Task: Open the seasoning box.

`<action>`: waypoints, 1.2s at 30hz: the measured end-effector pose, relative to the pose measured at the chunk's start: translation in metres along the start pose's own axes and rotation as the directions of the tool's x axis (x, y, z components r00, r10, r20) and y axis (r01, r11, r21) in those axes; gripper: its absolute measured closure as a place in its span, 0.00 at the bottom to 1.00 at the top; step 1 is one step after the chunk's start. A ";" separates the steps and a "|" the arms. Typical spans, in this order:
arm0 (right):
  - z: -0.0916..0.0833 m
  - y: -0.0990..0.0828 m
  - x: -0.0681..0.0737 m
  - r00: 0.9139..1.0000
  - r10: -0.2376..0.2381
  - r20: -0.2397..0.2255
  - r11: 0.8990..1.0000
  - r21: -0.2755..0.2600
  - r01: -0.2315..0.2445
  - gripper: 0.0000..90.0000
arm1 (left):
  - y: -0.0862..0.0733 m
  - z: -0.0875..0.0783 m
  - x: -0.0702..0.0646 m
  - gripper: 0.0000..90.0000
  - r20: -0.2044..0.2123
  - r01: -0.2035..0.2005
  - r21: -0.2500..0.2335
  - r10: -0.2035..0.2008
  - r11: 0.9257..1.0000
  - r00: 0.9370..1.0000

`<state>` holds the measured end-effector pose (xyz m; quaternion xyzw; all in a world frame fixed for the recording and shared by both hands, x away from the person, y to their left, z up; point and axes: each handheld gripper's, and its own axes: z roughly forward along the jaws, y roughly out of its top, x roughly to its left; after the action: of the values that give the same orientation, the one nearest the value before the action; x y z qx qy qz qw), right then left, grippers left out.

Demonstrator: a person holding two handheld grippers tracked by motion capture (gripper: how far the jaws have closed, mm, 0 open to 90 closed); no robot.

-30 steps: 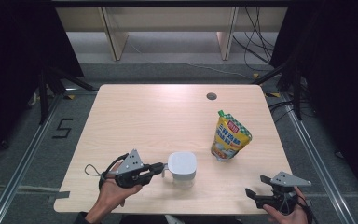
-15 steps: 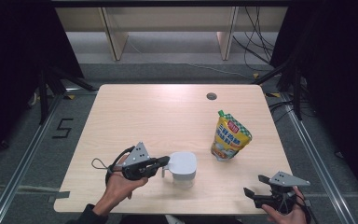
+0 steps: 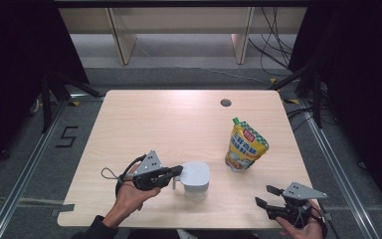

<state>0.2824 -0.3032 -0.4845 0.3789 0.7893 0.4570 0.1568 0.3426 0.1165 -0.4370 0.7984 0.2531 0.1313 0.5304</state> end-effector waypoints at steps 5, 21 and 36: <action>0.004 0.006 0.012 0.998 -0.032 -0.050 0.999 -0.026 0.030 0.63 | -0.001 -0.001 0.001 0.99 -0.002 -0.010 0.005 0.010 1.000 1.000; 0.020 0.023 0.029 0.988 -0.121 -0.094 0.988 -0.102 0.111 0.90 | -0.003 -0.001 0.002 0.99 0.010 0.005 -0.017 -0.005 1.000 1.000; 0.055 0.052 0.046 0.968 -0.194 -0.158 0.974 -0.146 0.171 0.99 | -0.006 -0.003 0.003 0.99 0.007 0.008 -0.018 -0.007 1.000 1.000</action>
<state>0.3082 -0.2208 -0.4649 0.2526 0.7997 0.5224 0.1542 0.3419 0.1226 -0.4412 0.7930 0.2532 0.1290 0.5390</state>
